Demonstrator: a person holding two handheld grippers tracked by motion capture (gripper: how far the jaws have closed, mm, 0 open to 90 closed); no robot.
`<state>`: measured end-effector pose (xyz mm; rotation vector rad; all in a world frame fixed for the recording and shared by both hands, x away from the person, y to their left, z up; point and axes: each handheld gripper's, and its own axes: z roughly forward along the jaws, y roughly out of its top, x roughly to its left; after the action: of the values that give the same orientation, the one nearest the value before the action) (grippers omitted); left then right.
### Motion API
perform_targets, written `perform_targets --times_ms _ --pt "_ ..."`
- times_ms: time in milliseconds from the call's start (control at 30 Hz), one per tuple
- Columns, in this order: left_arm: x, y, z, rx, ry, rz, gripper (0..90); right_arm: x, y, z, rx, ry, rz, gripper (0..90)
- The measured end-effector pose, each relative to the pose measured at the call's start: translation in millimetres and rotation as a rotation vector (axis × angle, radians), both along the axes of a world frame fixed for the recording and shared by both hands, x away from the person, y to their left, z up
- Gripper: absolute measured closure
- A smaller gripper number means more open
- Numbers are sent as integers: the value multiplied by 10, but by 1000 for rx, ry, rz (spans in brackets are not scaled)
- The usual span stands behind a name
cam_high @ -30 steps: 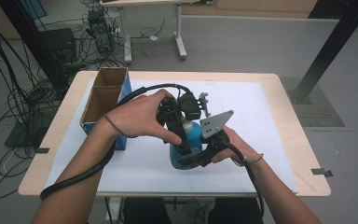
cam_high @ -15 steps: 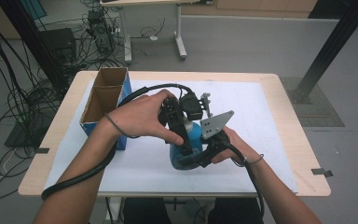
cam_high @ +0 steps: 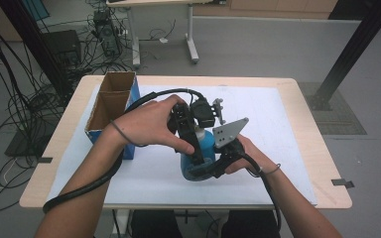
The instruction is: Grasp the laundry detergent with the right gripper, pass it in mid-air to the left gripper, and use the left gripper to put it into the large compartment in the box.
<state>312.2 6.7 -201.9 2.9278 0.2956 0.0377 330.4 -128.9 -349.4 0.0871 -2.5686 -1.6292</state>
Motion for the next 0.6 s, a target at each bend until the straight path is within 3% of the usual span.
perform_targets --times_ms 600 --pt "-7 3 3 -3 -2 4 85 3 -1 -5 1 0 -4 416"
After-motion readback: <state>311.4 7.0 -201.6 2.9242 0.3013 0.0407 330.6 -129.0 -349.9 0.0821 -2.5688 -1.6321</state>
